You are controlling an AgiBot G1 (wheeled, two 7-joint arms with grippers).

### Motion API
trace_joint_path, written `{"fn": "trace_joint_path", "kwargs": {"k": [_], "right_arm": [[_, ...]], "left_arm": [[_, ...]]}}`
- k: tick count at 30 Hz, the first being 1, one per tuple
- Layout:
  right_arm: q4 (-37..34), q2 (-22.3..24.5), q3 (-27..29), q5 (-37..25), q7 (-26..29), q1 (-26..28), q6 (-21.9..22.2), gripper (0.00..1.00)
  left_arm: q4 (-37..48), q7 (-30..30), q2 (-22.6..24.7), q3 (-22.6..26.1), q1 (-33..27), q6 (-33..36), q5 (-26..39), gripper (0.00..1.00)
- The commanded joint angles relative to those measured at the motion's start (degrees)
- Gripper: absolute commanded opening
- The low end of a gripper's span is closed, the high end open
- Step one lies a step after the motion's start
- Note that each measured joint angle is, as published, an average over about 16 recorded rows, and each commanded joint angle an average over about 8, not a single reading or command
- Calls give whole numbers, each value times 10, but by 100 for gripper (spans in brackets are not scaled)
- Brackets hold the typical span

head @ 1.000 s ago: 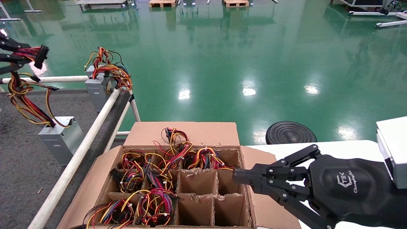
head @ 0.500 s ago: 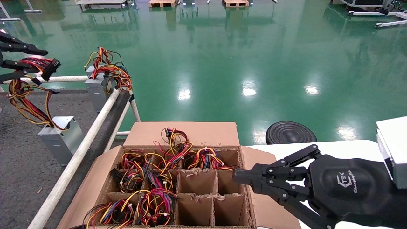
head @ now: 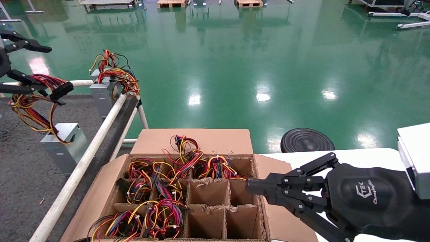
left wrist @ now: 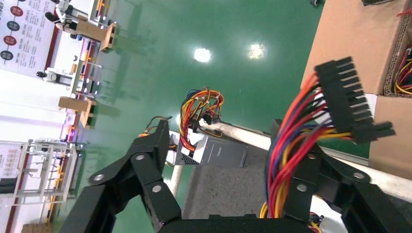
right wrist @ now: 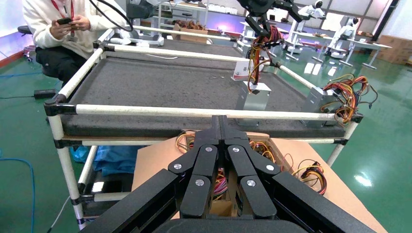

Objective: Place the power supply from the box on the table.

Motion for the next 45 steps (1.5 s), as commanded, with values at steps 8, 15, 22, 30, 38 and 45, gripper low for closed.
{"fn": "trace_joint_path", "kwargs": {"k": [8, 15, 22, 30, 38, 45], "right_arm": [[0, 0, 0, 0, 0, 0, 0, 62], [0, 0, 0, 0, 0, 0, 0, 100], [0, 0, 0, 0, 0, 0, 0, 100], [0, 0, 0, 0, 0, 0, 0, 100], [0, 0, 0, 0, 0, 0, 0, 100], [0, 0, 0, 0, 0, 0, 0, 100]], "left_arm": [[-5, -2, -1, -3, 5, 7, -5, 100], [-8, -3, -2, -7, 8, 12, -11, 100], [-9, -4, -3, -10, 11, 15, -15, 100], [-10, -5, -3, -11, 12, 16, -17, 100], [-10, -5, -3, -11, 12, 16, -17, 100], [-9, -6, -3, -12, 15, 17, -19, 100]]}}
